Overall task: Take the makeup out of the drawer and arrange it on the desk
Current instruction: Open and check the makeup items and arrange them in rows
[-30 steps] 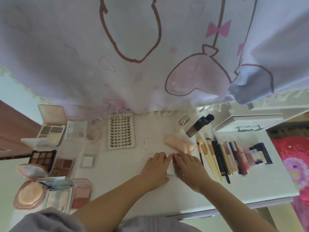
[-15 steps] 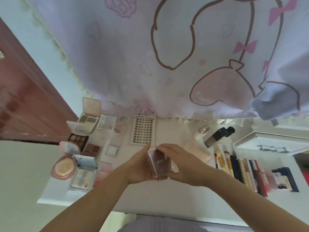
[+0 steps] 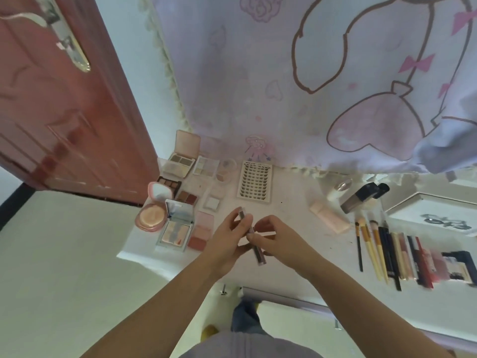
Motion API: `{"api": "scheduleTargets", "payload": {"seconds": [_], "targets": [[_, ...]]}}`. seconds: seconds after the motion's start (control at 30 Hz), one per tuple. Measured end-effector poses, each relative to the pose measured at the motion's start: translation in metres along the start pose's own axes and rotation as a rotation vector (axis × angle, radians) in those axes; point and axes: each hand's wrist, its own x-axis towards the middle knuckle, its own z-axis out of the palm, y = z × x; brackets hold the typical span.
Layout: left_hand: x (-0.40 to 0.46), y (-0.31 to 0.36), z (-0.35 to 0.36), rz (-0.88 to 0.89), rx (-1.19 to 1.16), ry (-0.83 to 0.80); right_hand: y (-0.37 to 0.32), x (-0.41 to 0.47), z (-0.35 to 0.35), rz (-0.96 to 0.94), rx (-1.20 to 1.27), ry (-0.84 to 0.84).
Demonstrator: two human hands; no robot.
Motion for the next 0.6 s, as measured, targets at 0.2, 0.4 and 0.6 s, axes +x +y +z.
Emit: {"api": "scheduleTargets", "payload": {"seconds": [0.2,0.4,0.6], "targets": [[-0.016,0.003,-0.011,0.027,-0.010,-0.042,-0.005,0.000,0.004,0.027,0.183,-0.116],[-0.007,-0.001,-0.010,0.051,-0.101,-0.018,0.003,0.010,-0.018,0.135,0.425,-0.202],[0.016,-0.012,-0.016,-0.119,-0.290,0.141,0.019,0.056,-0.053,0.233,0.356,-0.154]]}}
